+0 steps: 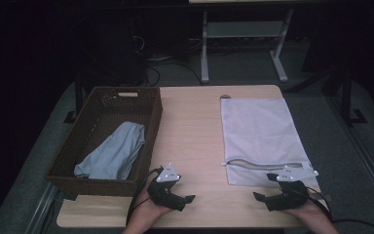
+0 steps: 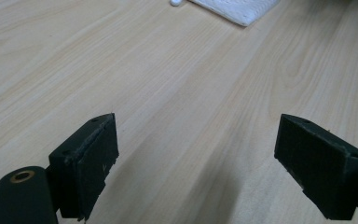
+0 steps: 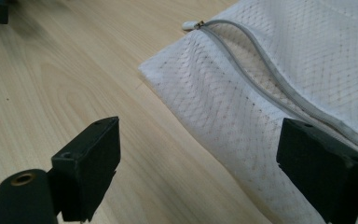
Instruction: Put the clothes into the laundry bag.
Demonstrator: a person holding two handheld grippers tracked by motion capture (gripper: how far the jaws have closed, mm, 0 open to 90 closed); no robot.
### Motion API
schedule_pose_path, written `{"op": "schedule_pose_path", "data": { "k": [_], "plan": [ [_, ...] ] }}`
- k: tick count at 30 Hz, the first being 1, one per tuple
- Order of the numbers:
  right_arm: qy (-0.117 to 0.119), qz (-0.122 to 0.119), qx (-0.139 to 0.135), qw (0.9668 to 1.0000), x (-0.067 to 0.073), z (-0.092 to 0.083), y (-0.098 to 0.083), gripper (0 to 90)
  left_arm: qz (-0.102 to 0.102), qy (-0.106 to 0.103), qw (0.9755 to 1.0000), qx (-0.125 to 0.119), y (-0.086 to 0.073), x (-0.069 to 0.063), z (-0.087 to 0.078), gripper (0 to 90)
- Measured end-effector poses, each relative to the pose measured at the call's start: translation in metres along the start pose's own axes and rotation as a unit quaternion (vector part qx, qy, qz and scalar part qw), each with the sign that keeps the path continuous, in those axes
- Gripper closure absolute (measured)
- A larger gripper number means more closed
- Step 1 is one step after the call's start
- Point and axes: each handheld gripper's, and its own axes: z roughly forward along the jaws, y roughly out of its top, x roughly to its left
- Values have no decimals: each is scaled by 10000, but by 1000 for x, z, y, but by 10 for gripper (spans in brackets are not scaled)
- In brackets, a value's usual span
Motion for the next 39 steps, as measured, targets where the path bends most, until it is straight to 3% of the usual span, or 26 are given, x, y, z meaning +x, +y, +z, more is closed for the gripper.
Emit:
{"op": "schedule_pose_path", "data": {
  "k": [7, 15, 23, 29, 39],
  "plan": [
    [-67, 19, -82, 9999, -2, 0, -1, 125, 79, -22, 10000, -42, 13, -4, -8, 128],
    [-19, -186, -13, 9998, 3, 5, 0, 121, 116, 20, 9999, -81, 37, -4, -24, 130],
    [-11, -262, -50, 9996, 4, 5, 0, 116, 17, 87, 9999, -100, 57, 2, -39, 133],
    [-44, -327, -16, 9995, 3, 6, -1, 117, 131, 64, 9999, -30, 73, 3, -46, 136],
    [-53, -414, 20, 9991, 4, 8, -1, 106, 227, 254, 9994, 29, 96, 18, -59, 139]
  ]
}}
